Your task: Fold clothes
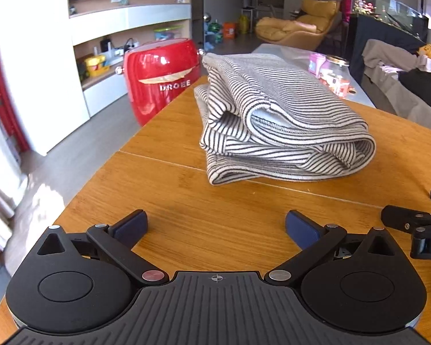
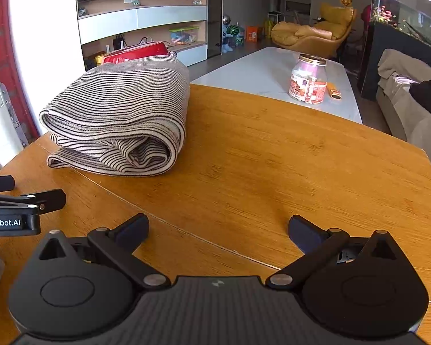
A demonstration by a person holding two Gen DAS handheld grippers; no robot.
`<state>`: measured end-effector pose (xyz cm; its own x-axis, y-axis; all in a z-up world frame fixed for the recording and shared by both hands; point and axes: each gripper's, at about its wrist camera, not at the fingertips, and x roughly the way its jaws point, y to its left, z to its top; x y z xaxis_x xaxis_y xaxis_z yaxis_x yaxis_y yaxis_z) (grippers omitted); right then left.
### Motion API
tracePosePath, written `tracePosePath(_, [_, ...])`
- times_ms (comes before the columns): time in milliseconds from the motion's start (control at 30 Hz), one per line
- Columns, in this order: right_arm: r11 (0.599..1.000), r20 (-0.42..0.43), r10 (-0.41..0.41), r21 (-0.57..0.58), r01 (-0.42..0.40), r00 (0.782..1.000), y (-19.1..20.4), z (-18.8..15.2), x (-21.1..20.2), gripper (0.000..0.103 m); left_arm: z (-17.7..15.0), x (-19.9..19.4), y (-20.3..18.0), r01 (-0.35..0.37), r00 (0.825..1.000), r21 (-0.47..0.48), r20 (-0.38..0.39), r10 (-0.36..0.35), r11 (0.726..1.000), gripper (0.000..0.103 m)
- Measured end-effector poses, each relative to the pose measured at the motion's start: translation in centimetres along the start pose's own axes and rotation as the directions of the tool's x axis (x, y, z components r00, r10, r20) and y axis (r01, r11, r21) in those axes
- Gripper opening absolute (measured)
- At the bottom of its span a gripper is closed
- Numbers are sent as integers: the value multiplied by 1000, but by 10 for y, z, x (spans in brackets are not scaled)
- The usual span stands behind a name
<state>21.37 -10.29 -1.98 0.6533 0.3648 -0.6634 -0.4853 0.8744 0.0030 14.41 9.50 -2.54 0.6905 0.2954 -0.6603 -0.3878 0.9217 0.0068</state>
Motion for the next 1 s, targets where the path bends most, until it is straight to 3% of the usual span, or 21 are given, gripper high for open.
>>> tracePosePath(333, [999,30,36,-22,-35,999,-8,1,6,103,2,1,-19,-63,998,-46,23,64,997,103])
tracePosePath(1000, [999,28,27,-21,-27,999,-9,3,5,103,3,3,-19,-55,998,-51,22,56,997,103])
